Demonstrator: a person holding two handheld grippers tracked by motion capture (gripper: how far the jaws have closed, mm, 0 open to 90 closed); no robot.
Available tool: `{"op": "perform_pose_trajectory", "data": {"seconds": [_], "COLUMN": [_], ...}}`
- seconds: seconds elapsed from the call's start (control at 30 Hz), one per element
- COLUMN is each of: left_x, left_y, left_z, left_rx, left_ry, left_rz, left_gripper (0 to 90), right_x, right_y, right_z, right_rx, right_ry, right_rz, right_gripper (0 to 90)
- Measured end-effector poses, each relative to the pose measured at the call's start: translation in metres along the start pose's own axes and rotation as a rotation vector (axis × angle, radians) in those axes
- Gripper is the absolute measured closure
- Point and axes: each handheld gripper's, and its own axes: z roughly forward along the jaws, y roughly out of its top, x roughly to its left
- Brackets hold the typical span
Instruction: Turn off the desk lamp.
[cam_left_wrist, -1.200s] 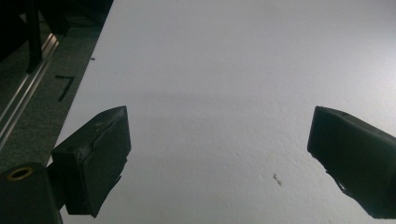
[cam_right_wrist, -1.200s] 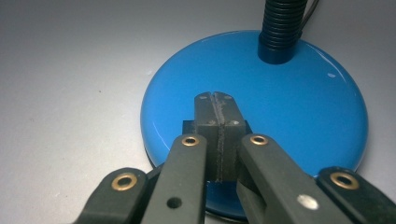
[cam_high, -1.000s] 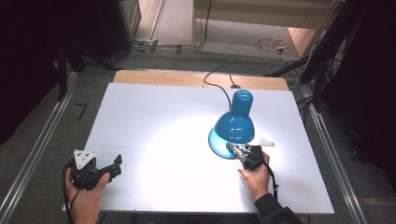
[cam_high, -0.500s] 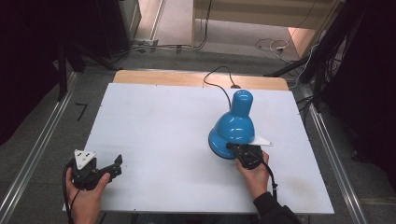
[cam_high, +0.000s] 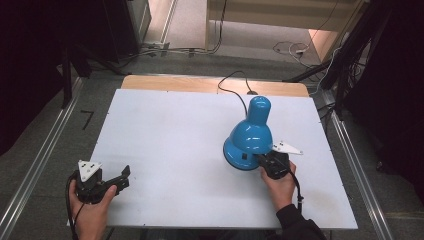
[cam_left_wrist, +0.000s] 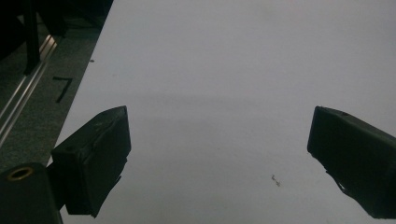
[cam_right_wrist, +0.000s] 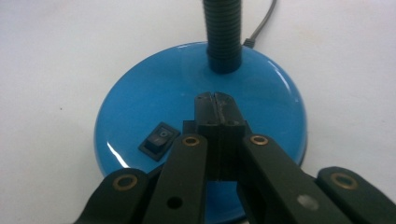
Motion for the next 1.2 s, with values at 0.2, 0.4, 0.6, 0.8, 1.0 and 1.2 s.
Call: {"op": "perform_pose_trajectory", "data": {"seconds": [0.2, 0.4, 0.6, 0.8, 1.0, 1.2], "left_x": [0.000, 0.000, 0.000, 0.000, 0.000, 0.000], "left_y": [0.000, 0.000, 0.000, 0.000, 0.000, 0.000], "left_z": [0.000, 0.000, 0.000, 0.001, 0.001, 0.001], "left_rx": [0.000, 0.001, 0.002, 0.003, 0.006, 0.005], "left_ry": [0.001, 0.000, 0.000, 0.000, -0.001, 0.000], "left_rz": [0.000, 0.000, -0.001, -0.002, -0.002, -0.001], "left_gripper": [6.8, 6.8, 6.8, 6.8, 6.9, 7.6], "right_x": [-0.009, -0.013, -0.018, -0.023, -0.029, -0.035], "right_y": [0.000, 0.001, 0.001, 0.001, 0.000, 0.001], "right_z": [-0.003, -0.005, -0.007, -0.009, -0.010, -0.011], "right_rx": [-0.004, -0.009, -0.010, -0.010, 0.002, 0.014], "right_ry": [-0.005, -0.012, -0.018, -0.020, -0.030, -0.028], "right_rz": [0.026, 0.034, 0.040, 0.055, 0.078, 0.101], "right_gripper": [87.8, 87.8, 87.1, 80.9, 71.1, 56.9]}}
